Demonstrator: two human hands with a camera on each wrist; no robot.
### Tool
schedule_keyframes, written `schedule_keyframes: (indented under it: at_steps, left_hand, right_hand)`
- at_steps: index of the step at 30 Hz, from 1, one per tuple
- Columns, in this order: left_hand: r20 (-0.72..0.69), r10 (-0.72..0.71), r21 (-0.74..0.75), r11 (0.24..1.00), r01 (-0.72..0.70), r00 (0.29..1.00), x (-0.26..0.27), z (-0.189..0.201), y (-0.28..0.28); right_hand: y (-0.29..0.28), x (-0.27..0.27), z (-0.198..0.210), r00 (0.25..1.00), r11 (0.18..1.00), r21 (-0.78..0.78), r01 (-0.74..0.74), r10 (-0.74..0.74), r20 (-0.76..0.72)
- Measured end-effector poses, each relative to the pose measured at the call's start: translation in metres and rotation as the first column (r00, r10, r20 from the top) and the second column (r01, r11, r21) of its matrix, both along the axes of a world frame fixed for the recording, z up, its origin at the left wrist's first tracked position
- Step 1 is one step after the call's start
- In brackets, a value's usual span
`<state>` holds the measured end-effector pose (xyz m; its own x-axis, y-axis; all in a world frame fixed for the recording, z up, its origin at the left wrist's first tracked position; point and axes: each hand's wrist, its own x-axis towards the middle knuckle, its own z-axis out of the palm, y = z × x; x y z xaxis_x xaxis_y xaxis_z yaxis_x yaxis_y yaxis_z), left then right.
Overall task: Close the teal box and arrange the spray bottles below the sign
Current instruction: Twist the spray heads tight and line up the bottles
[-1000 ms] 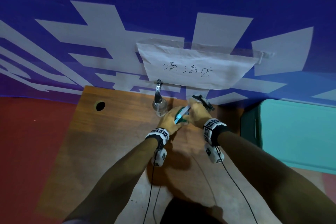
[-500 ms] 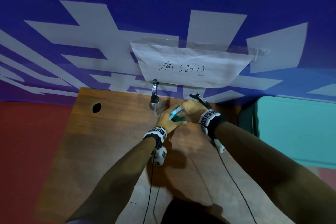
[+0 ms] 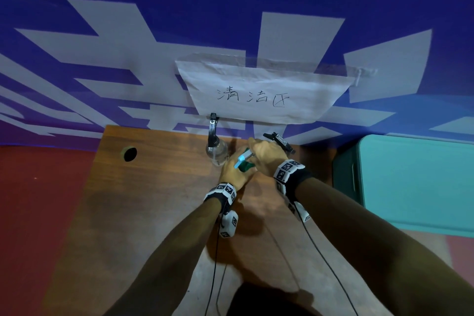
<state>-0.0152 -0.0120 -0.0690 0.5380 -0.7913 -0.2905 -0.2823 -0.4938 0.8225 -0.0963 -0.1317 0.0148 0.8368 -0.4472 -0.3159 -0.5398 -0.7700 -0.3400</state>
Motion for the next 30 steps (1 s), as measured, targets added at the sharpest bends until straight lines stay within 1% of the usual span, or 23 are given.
schedule_keyframes:
  at_steps: [5,8,12,16,22,30]
  left_hand:
    - [-0.015,-0.006,0.017,1.000,0.006,1.000,-0.001,0.003,-0.001]
    - [-0.049,-0.018,0.038,0.999,0.020,0.999,0.003,0.002,-0.001]
    - [-0.080,-0.016,0.045,0.999,0.019,0.997,0.007,0.001,-0.002]
    - [-0.100,-0.007,0.026,1.000,0.009,0.995,0.006,0.000,-0.001]
    - [-0.083,-0.024,0.026,0.999,0.026,0.996,0.008,0.006,-0.002]
    - [-0.057,-0.031,0.036,0.999,0.033,0.998,0.008,0.004,-0.001]
  right_hand:
    - [0.006,0.003,-0.005,0.998,0.998,0.013,0.066,-0.065,-0.022]
    - [0.007,0.004,-0.007,0.996,0.995,0.043,0.091,-0.090,-0.023]
    - [0.006,0.003,-0.006,0.997,0.995,0.056,0.082,-0.082,0.002]
    - [0.006,0.004,-0.006,0.996,0.994,0.074,0.085,-0.085,-0.007]
    - [0.004,0.002,-0.001,0.995,0.988,0.120,0.092,-0.095,0.017]
    - [0.001,0.002,-0.003,0.998,0.996,0.067,0.054,-0.053,-0.020]
